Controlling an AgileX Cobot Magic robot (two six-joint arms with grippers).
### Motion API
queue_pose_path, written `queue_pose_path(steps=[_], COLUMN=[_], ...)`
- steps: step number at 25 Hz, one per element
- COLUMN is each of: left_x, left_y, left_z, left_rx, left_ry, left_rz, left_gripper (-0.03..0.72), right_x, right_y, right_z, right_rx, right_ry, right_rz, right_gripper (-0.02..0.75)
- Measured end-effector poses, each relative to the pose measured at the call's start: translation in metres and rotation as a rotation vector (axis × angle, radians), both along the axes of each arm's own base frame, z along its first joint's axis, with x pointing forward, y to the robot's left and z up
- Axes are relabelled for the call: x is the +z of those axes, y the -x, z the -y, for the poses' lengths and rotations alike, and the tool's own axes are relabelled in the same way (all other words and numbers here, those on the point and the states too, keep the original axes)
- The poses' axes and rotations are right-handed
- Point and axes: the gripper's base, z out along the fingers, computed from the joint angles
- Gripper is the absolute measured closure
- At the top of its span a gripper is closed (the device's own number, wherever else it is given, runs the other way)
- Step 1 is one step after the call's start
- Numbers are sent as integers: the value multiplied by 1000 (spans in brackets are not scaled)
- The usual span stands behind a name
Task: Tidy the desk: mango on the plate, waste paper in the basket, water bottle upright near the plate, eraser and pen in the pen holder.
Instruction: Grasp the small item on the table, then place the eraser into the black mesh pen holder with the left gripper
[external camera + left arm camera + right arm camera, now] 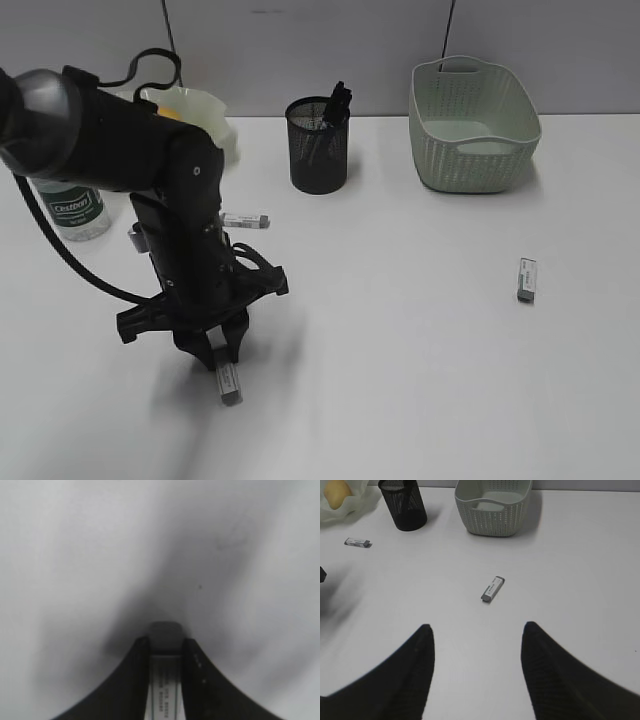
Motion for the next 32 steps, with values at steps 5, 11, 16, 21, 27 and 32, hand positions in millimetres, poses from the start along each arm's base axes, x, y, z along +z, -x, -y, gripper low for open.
queue_pose_path(steps=[5, 11, 16, 21, 27, 32], left_x=[17, 76, 136, 185, 169, 144], left_y=[-4, -36, -74, -109, -139, -155], left_z=[2, 3, 6, 3, 1, 10], left_rx=[-2, -9, -50, -49, -121, -257], left_ry=[47, 135, 194, 321, 333, 315], left_rz=[72, 281, 553, 897, 1089, 1189], left_gripper=[537, 537, 537, 537, 537, 537], right_x=[0, 0, 0, 0, 0, 0], right_y=[0, 0, 0, 0, 0, 0], right_z=[0, 0, 0, 0, 0, 0], right_rx=[0, 0, 0, 0, 0, 0], right_ry=[-1, -1, -1, -1, -1, -1], right_rz=[0, 0, 0, 0, 0, 0], right_gripper=[291, 291, 291, 291, 291, 291])
